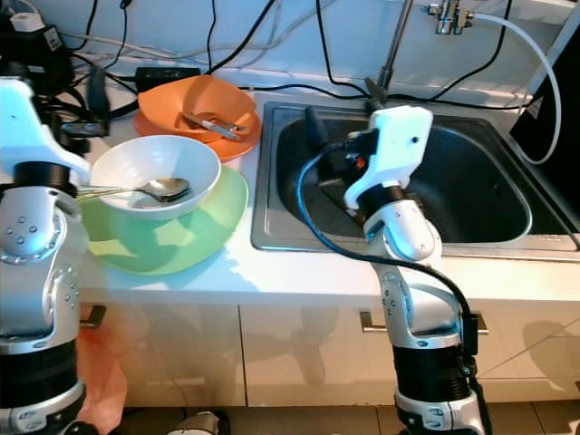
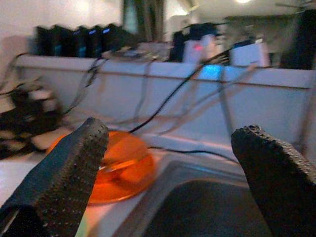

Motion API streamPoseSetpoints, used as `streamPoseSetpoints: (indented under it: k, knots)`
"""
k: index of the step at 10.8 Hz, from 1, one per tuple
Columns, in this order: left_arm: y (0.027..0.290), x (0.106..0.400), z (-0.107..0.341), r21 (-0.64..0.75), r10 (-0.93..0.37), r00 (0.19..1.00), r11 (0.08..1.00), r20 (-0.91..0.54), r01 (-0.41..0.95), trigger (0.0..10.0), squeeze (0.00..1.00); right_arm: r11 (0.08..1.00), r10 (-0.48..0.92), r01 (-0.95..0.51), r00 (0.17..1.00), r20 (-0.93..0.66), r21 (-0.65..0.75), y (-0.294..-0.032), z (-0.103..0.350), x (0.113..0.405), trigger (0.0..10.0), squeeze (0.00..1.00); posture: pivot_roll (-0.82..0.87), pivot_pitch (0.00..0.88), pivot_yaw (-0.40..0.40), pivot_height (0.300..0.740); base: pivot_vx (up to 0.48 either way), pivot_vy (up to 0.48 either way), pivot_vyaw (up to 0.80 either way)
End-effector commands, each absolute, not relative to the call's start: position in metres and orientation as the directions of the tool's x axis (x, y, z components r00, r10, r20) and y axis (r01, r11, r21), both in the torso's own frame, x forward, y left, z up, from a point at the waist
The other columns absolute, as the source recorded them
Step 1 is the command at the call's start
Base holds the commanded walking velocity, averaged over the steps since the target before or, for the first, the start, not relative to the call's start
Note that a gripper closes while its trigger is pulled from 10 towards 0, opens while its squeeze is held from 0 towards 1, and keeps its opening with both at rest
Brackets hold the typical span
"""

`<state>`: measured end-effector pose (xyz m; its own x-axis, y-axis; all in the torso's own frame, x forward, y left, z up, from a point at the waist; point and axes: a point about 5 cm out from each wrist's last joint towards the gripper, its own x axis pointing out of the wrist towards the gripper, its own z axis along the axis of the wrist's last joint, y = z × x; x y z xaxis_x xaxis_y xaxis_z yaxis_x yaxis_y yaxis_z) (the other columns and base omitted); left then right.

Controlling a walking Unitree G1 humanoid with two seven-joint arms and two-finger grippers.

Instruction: Kitchen organization

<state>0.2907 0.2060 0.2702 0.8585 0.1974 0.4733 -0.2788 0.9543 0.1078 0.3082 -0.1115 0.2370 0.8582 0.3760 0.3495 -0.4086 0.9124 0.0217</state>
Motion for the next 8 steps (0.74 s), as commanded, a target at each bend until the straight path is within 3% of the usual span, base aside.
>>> streamPoseSetpoints:
  k: [1,3,5,8]
  knots:
    - [0.2092,0.2890,0.2681,0.116,0.230,0.857,0.942,0.462,-0.315,10.0,0.00,0.901,0.404,-0.434,0.846,0.349,0.010,-0.1102,0.2402,0.3084,10.0,0.00,0.09,0.067,-0.078,0.740,0.000,0.000,0.00]
    - [0.2143,0.2877,0.2636,0.115,0.264,0.859,0.932,0.439,-0.345,10.0,0.00,0.902,0.399,-0.431,0.847,0.352,0.014,-0.1090,0.2401,0.3080,10.0,0.00,0.09,0.070,-0.075,0.740,0.000,0.000,0.00]
    - [0.2162,0.2883,0.2640,0.106,0.267,0.862,0.934,0.430,-0.342,10.0,0.00,0.911,0.384,-0.413,0.854,0.350,0.007,-0.1093,0.2389,0.3080,10.0,0.00,0.09,0.073,-0.074,0.740,0.000,0.000,0.80]
    - [0.2108,0.2892,0.2619,0.105,0.245,0.876,0.944,0.417,-0.314,10.0,0.00,0.917,0.368,-0.398,0.859,0.357,0.011,-0.1105,0.2400,0.3091,10.0,0.00,0.09,0.076,-0.072,0.740,0.000,0.000,0.00]
